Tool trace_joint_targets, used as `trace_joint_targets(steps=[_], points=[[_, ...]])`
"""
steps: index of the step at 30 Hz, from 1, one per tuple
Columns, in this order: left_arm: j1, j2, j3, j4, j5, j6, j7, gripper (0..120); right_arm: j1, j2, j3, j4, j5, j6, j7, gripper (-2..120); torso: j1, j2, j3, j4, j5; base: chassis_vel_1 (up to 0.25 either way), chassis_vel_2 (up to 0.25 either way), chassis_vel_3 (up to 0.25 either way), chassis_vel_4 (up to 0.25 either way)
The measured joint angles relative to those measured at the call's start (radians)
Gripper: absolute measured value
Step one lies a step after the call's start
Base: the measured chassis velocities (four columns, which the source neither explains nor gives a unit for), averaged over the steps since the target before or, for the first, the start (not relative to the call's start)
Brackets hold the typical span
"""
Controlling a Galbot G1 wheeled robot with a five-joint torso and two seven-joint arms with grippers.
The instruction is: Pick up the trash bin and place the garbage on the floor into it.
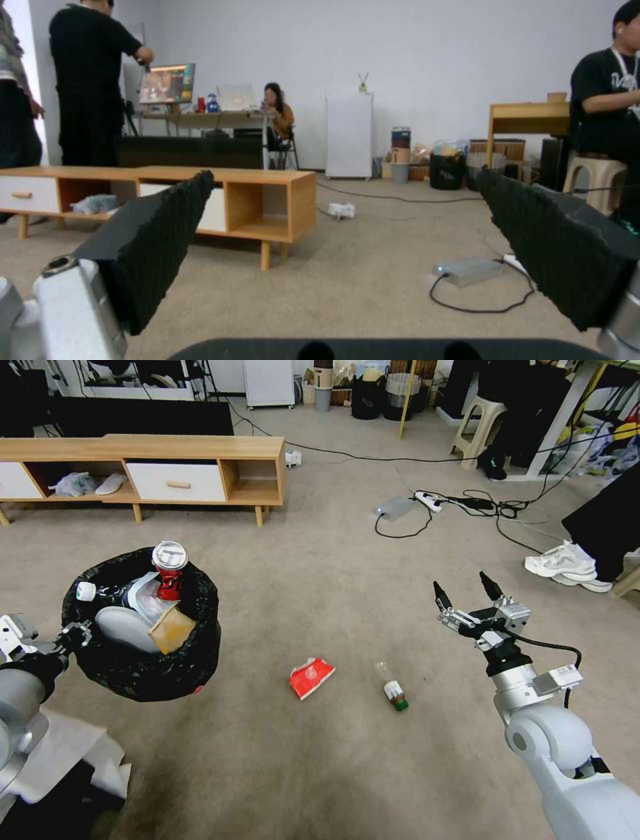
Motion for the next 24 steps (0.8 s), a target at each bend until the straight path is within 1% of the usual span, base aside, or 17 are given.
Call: trace_joint_targets(steps=[2, 8, 9, 10, 11, 12, 17, 18, 21, 24], points=[[0.003, -0.002, 0.003, -0.003, 0.0, 0.0, 0.001, 3, 0.0, 0.0, 0.0, 0.001, 0.001, 0.0, 0.0, 100, 0.0, 0.0, 0.0, 0.0003, -0.0001, -0.255, 0.254, 0.24, -0.252], [0.006, -0.003, 0.007, -0.005, 0.0, 0.0, 0.001, 3, -0.001, 0.0, -0.001, 0.001, 0.001, 0.0, 0.0, 100, 0.0, 0.0, 0.0, 0.0, 0.0001, -0.295, 0.287, 0.282, -0.297], [0.006, -0.003, 0.008, -0.006, 0.0, 0.0, 0.002, 3, -0.001, -0.001, 0.0, 0.001, 0.002, 0.0, 0.0, 100, 0.0, 0.0, 0.0, 0.0, -0.0003, -0.299, 0.312, 0.306, -0.322], [0.006, -0.003, 0.009, -0.006, 0.0, 0.0, 0.002, 3, -0.003, -0.001, 0.0, 0.001, 0.002, 0.0, -0.001, 100, 0.0, 0.0, 0.0, 0.0003, 0.0005, -0.299, 0.326, 0.331, -0.322], [0.006, -0.003, 0.009, -0.006, 0.0, 0.0, 0.002, 3, -0.003, -0.001, 0.0, 0.001, 0.002, 0.0, -0.001, 100, 0.0, 0.0, 0.0, 0.0003, 0.0005, -0.299, 0.326, 0.331, -0.322], [0.006, -0.004, 0.011, -0.006, 0.001, 0.0, 0.002, 3, -0.003, -0.001, 0.001, 0.001, 0.002, 0.0, -0.001, 100, 0.0, 0.0, 0.0, -0.0002, -0.0001, -0.33, 0.296, 0.307, -0.309], [0.006, -0.007, 0.015, -0.007, 0.002, 0.0, 0.002, 3, -0.006, -0.002, 0.0, 0.001, 0.001, -0.001, 0.003, 100, 0.0, 0.0, 0.0, 0.0003, 0.0005, -0.296, 0.302, 0.3, -0.308], [0.006, -0.009, 0.017, -0.008, 0.002, 0.0, 0.002, 3, -0.008, -0.003, -0.002, 0.007, 0.0, -0.002, 0.014, 100, 0.0, 0.0, 0.0, -0.0001, -0.0004, -0.267, 0.276, 0.237, -0.238], [0.007, -0.01, 0.02, -0.008, 0.002, 0.0, 0.002, 3, -0.01, -0.003, -0.003, 0.012, -0.003, -0.01, 0.028, 100, 0.0, 0.0, 0.0, 0.0, -0.0002, -0.217, 0.204, 0.213, -0.211], [0.01, -0.011, 0.021, -0.009, 0.004, 0.0, 0.002, 3, -0.015, -0.006, -0.004, 0.017, -0.018, -0.023, 0.046, 100, 0.0, 0.0, 0.0, 0.0001, 0.0, -0.089, 0.127, 0.054, -0.059]])
